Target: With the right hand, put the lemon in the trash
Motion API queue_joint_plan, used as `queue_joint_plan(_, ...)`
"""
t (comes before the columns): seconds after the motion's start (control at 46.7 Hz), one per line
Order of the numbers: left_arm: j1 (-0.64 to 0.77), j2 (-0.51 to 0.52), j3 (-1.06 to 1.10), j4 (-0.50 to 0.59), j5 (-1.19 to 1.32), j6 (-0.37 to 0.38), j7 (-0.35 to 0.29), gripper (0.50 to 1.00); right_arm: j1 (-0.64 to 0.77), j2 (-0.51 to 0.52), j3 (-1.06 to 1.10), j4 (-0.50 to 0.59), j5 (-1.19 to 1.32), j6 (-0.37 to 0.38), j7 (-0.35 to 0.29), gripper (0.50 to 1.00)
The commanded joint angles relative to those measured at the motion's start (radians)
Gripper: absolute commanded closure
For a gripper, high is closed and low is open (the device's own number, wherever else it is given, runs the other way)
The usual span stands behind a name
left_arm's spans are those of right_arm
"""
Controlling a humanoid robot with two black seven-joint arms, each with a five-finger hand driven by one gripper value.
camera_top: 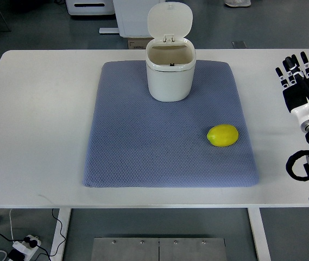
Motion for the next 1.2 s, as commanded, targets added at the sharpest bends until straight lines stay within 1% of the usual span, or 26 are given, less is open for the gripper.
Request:
queue_joint_plan(0.0,0.000,0.000,0.000,0.000,0.000,0.000,0.000,0.500,-0.001,0.000,0.000,0.000,0.000,0.000,0.000,0.500)
queue_joint_plan(0.45,0.000,0.000,0.000,0.000,0.000,0.000,0.000,0.500,-0.001,-0.003,-0.005,0.000,-0.001,0.000,-0.005,0.500)
queue_joint_plan(0.6,0.000,0.000,0.000,0.000,0.000,0.000,0.000,0.500,0.001,-0.015,-0.043,0.002,-0.003,0.000,-0.006,0.500)
queue_joint_plan(0.857,0.000,0.000,0.000,0.000,0.000,0.000,0.000,0.500,0.001,-0.118,-0.163,0.003,-0.008,0.001,-0.006,0.500)
queue_joint_plan(1.092,0.000,0.000,0.000,0.000,0.000,0.000,0.000,0.500,0.039,-0.259,-0.328,0.023,-0.008,0.011,-0.006,0.500)
queue_joint_plan(1.114,0.000,0.000,0.000,0.000,0.000,0.000,0.000,0.500,0.039,-0.259,-0.328,0.023,-0.008,0.011,-0.006,0.500)
queue_joint_plan(1.135,0.000,0.000,0.000,0.000,0.000,0.000,0.000,0.500,0.062,-0.302,-0.378,0.026,-0.008,0.012,-0.006,0.500)
queue_joint_plan(1.178,0.000,0.000,0.000,-0.001,0.000,0.000,0.000,0.500,0.076,-0.327,-0.414,0.028,-0.008,0.012,-0.006,0.500)
